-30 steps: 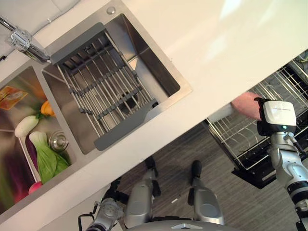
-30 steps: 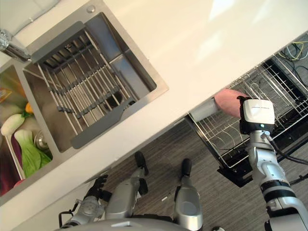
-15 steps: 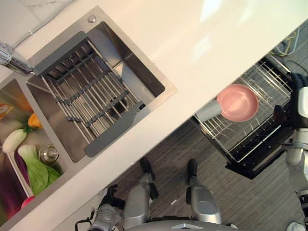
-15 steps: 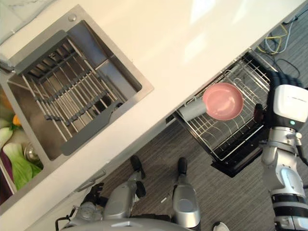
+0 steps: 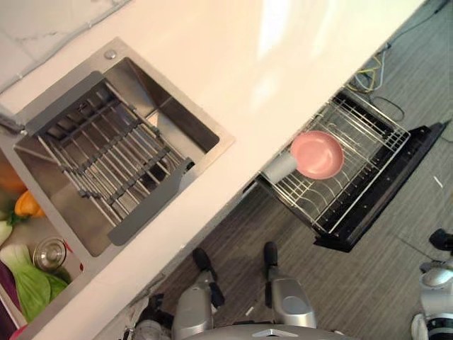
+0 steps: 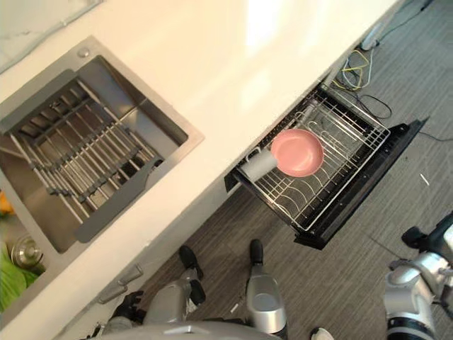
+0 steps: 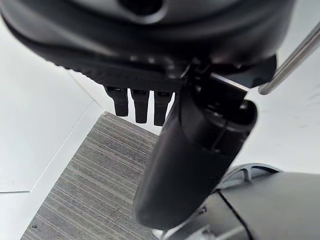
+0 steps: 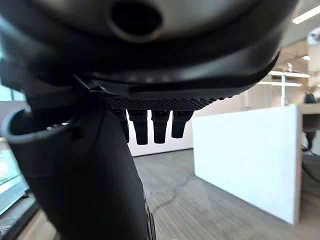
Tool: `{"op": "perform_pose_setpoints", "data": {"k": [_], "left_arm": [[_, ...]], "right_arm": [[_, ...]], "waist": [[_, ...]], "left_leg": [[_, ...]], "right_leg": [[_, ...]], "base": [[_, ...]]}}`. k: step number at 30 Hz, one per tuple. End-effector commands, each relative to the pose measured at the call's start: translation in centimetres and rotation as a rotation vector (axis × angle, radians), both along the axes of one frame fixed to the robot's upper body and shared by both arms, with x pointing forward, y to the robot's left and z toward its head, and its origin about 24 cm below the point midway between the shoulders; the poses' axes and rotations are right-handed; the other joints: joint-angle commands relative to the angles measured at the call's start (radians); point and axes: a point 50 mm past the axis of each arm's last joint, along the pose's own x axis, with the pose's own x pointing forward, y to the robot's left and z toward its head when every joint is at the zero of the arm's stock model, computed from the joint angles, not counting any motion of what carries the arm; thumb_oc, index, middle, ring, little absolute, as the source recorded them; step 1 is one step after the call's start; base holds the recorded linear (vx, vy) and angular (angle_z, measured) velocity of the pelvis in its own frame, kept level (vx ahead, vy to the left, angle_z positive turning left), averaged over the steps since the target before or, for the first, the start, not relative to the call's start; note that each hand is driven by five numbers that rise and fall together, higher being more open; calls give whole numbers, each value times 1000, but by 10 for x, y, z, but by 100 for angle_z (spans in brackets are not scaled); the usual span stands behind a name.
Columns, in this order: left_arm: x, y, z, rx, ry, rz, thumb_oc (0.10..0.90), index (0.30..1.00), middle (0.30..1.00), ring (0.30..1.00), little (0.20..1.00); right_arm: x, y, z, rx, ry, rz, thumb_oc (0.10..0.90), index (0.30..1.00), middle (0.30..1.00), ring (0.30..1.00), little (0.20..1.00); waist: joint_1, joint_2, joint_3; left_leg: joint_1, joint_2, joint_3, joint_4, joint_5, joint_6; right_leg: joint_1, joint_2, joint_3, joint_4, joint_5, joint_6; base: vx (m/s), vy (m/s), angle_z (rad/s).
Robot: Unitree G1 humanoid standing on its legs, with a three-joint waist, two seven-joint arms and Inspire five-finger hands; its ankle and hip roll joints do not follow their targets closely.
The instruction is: Place the dishes in the dishwasher.
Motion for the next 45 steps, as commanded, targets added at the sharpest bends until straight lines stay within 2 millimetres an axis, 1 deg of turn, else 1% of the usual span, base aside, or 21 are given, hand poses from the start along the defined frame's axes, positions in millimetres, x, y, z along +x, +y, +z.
{"op": "perform_pose_setpoints", "data": {"k": [1,8,9,11,13,14,17,19,20,23,27,28,29,32,37,38,39,40,41,43,45], "left_arm": [[64,-9,19,17,-201,-100,800,900,900,900,900],[64,-15,18,6,-201,-127,800,900,900,900,900],[65,-18,18,4,-209,-141,800,900,900,900,900],[66,-18,18,2,-214,-147,800,900,900,900,900],[66,-22,18,0,-215,-171,800,900,900,900,900],[66,-22,18,-1,-216,-170,800,900,900,900,900],[62,-25,16,-3,-201,-186,800,900,900,900,900],[61,-25,15,-2,-198,-186,800,900,900,900,900],[61,-26,15,0,-196,-192,800,900,900,900,900],[57,-27,14,-3,-189,-190,800,900,900,900,900],[50,-28,11,-1,-168,-209,800,900,900,900,900],[50,-28,11,-1,-168,-208,800,900,900,900,900],[47,-28,10,-1,-158,-217,800,900,900,900,900],[44,-29,9,6,-148,-218,800,900,900,900,900],[41,-24,9,26,-141,-217,800,900,900,900,900],[41,-23,8,30,-138,-213,800,900,900,900,900],[40,-23,8,33,-134,-210,800,900,900,900,900],[40,-22,8,33,-134,-209,800,900,900,900,900],[38,-21,8,38,-128,-200,800,900,900,900,900],[38,-19,8,40,-126,-191,800,900,900,900,900],[34,-16,7,46,-115,-170,800,900,900,900,900]], "right_arm": [[14,-22,62,-214,-142,28,400,300,300,300,300],[45,1,57,-201,-108,184,400,300,300,300,300],[53,8,50,-183,-81,227,400,300,300,300,300],[55,7,43,-167,-52,223,400,300,300,300,300],[76,15,47,-179,-42,293,400,300,300,300,300],[77,15,47,-180,-42,294,400,300,300,300,300],[99,37,61,-213,-80,406,400,300,300,300,300],[105,46,67,-226,-106,443,400,300,300,300,300],[106,45,61,-208,-93,440,400,300,300,300,300],[120,58,65,-196,-123,489,400,300,300,300,300],[139,76,78,-196,-182,556,400,300,300,300,300],[140,76,78,-196,-183,557,400,300,300,300,300],[148,82,84,-171,-225,575,400,300,300,300,300],[161,99,90,-22,-371,599,400,300,300,300,300],[180,120,99,24,-409,687,400,300,300,300,300],[182,123,96,87,-432,684,568,552,552,552,552],[181,122,91,119,-428,676,568,552,552,552,552],[181,122,91,120,-429,676,800,900,900,900,900],[180,122,80,197,-426,670,800,900,900,900,900],[178,121,74,222,-418,669,800,900,900,900,900],[169,116,50,270,-350,636,800,900,900,900,900]], "waist": [[8,17,-72],[19,46,-70],[30,55,-70],[36,59,-70],[53,71,-72],[50,71,-72],[74,81,-78],[77,82,-79],[84,84,-80],[106,90,-86],[153,106,-99],[149,106,-98],[173,112,-107],[190,119,-112],[239,125,-131],[245,124,-134],[247,122,-136],[246,122,-136],[252,117,-142],[254,114,-144],[257,104,-151]], "left_leg": [[39,41,-94,64,-95,-49],[36,33,-104,56,-89,-52],[34,32,-110,56,-86,-52],[33,31,-115,56,-85,-53],[30,28,-130,56,-80,-55],[29,28,-131,56,-80,-56],[25,25,-151,54,-73,-57],[25,24,-158,53,-72,-57],[23,22,-164,53,-71,-57],[19,19,-188,51,-65,-58],[8,5,-238,45,-55,-57],[7,5,-243,45,-55,-57],[4,-3,-262,42,-52,-57],[0,-13,-288,43,-46,-58],[-8,-27,-329,37,-37,-62],[-8,-29,-336,36,-35,-63],[-7,-31,-339,35,-35,-63],[-7,-31,-341,34,-35,-63],[-8,-35,-346,33,-35,-64],[-7,-37,-349,32,-35,-63],[-5,-39,-353,29,-37,-62]], "right_leg": [[-103,-20,7,166,-88,45],[-96,-29,-2,158,-86,45],[-93,-31,-8,157,-88,44],[-89,-33,-13,156,-89,42],[-77,-38,-30,154,-93,41],[-76,-38,-31,154,-93,41],[-59,-44,-54,154,-100,38],[-53,-47,-61,155,-103,37],[-47,-48,-69,155,-104,36],[-29,-56,-96,152,-109,35],[4,-75,-153,148,-114,32],[7,-76,-157,147,-114,33],[21,-82,-181,144,-117,31],[43,-89,-214,139,-119,30],[79,-100,-269,135,-124,29],[87,-101,-278,133,-126,28],[91,-102,-284,132,-126,27],[93,-102,-286,131,-126,28],[100,-104,-296,127,-125,28],[104,-104,-299,126,-125,28],[109,-105,-305,122,-125,30]], "base": [[5,18,-3],[-1,1,-9],[-3,-19,4],[-4,-17,6],[-3,-27,22],[5,-33,30],[21,-22,19],[11,-18,24],[8,-29,19],[8,-37,14],[13,-33,42],[22,-26,32],[26,-18,39],[16,-12,43],[12,-9,35],[24,-10,32],[22,-8,40],[18,-4,47],[12,3,38],[18,2,18],[36,-2,9]]}}
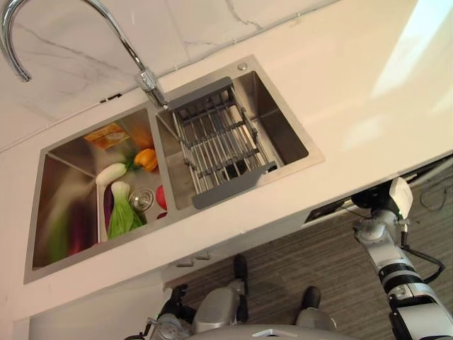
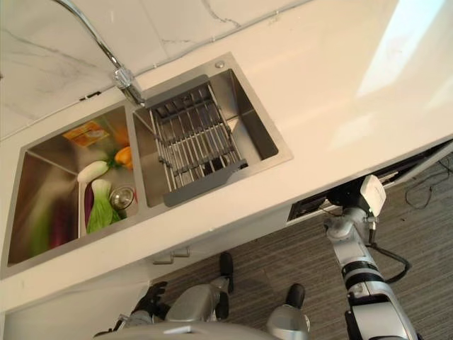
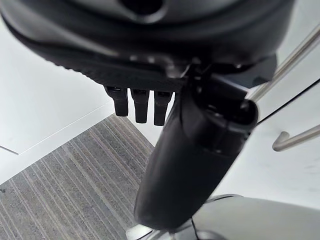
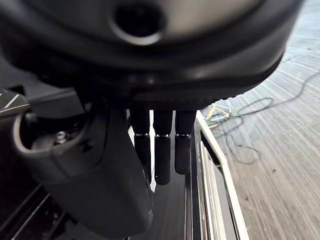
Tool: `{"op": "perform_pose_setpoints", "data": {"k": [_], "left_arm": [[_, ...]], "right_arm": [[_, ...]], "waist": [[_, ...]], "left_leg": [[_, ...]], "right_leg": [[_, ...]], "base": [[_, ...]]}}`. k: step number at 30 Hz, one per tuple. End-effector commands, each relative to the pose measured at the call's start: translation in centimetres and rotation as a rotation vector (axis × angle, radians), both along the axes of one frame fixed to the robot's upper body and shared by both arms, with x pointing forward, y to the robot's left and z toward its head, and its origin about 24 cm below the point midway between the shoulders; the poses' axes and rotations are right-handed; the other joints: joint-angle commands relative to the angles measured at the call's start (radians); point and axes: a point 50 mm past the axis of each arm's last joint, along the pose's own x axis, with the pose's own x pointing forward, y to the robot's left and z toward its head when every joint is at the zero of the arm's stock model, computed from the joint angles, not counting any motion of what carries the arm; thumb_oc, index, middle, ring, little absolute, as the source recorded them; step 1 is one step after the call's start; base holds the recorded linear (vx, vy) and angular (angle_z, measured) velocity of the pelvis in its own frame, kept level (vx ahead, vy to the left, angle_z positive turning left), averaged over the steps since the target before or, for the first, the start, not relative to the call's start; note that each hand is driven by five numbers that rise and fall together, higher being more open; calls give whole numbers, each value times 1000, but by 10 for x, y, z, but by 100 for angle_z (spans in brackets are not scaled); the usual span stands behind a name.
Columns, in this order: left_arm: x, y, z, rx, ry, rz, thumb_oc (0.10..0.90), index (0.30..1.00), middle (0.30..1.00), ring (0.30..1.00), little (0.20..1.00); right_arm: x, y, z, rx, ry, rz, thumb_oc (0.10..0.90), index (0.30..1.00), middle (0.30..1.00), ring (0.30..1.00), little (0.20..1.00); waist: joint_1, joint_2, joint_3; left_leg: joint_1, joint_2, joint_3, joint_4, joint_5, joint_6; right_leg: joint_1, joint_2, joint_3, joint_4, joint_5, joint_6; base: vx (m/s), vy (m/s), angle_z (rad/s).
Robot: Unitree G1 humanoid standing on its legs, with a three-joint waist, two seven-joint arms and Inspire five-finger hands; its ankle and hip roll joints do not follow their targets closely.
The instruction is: Place the dishes in the dishwasher.
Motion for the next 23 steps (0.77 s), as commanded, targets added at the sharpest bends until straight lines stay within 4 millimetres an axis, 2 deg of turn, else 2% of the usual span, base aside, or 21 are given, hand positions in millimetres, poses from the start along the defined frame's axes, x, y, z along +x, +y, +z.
{"op": "perform_pose_setpoints", "data": {"k": [1,3,4,5,6,7,8,9,10,11,12,15,16,17,21,23], "left_arm": [[19,20,7,105,-43,-48,800,900,900,900,900],[17,21,6,100,-31,-18,800,900,900,900,900],[13,23,5,89,-15,20,800,900,900,900,900],[13,23,5,89,-15,20,800,900,900,900,900],[11,25,4,79,-1,44,800,900,900,900,900],[5,27,1,58,26,106,800,900,900,900,900],[2,26,0,30,40,140,800,900,900,900,900],[2,27,0,30,41,142,800,900,900,900,900],[0,28,-1,21,49,154,800,900,900,900,900],[-2,29,-1,-5,58,169,800,900,900,900,900],[-2,30,-1,-5,59,169,800,900,900,900,900],[0,29,-1,-18,64,167,800,900,900,900,900],[2,27,-2,-28,67,154,800,900,900,900,900],[2,27,-2,-28,67,154,800,900,900,900,900],[10,23,0,-40,50,111,800,900,900,900,900],[11,23,0,-39,47,101,800,900,900,900,900]], "right_arm": [[51,33,62,15,-294,202,800,900,900,900,900],[40,31,41,46,-228,190,800,900,900,900,900],[24,31,11,97,-126,178,800,900,900,900,900],[24,31,11,97,-125,178,800,900,900,900,900],[16,33,-2,120,-76,182,800,900,900,900,900],[-10,40,-41,184,78,182,800,900,900,900,900],[-26,44,-62,205,180,187,800,900,900,900,900],[-26,45,-63,206,181,189,800,900,900,900,900],[-40,46,-78,219,261,188,800,900,900,900,900],[-75,45,-109,227,451,177,800,900,900,900,900],[-75,46,-109,228,451,178,800,900,900,900,900],[-119,47,-138,275,655,134,800,900,900,900,900],[-145,44,-150,287,757,95,800,900,900,900,900],[-145,44,-150,287,757,95,800,900,900,900,900],[-185,42,-163,268,931,91,800,900,900,900,900],[-188,43,-163,268,942,94,800,900,900,900,900]], "waist": [[87,-54,-54],[79,-64,-58],[65,-77,-58],[66,-77,-58],[56,-84,-58],[38,-100,-59],[29,-109,-63],[30,-110,-63],[26,-116,-67],[13,-130,-74],[14,-131,-74],[3,-148,-83],[-3,-156,-90],[-2,-156,-90],[-11,-173,-102],[-12,-175,-102]], "left_leg": [[36,35,4,34,-73,-75],[40,34,8,31,-77,-72],[46,36,17,31,-81,-69],[46,36,18,31,-82,-69],[50,37,24,30,-85,-66],[61,40,41,29,-95,-61],[66,43,50,28,-100,-59],[67,43,52,28,-101,-59],[72,45,59,28,-104,-58],[84,47,72,26,-112,-55],[85,47,74,26,-112,-55],[101,52,90,25,-124,-51],[111,53,96,24,-131,-49],[112,53,96,24,-131,-49],[129,54,106,23,-142,-47],[132,53,107,23,-144,-47]], "right_leg": [[-70,-85,30,162,-89,19],[-67,-84,32,158,-87,20],[-68,-83,41,154,-82,22],[-68,-84,42,154,-82,22],[-70,-82,48,152,-80,22],[-74,-80,65,149,-76,25],[-78,-77,76,147,-73,26],[-79,-77,78,147,-74,26],[-81,-75,85,147,-73,26],[-83,-70,101,144,-70,29],[-83,-71,102,145,-70,29],[-85,-63,121,142,-68,33],[-83,-61,129,137,-66,36],[-83,-61,129,137,-66,36],[-70,-56,137,123,-62,40],[-68,-55,138,120,-61,41]], "base": [[29,10,6],[36,18,4],[39,13,3],[33,15,2],[33,21,-6],[48,24,-7],[43,19,-12],[32,4,-16],[54,4,-23],[54,4,-25],[58,3,-25],[50,-1,-26],[58,0,-33],[57,7,-33],[43,7,-15],[14,-1,-9]]}}
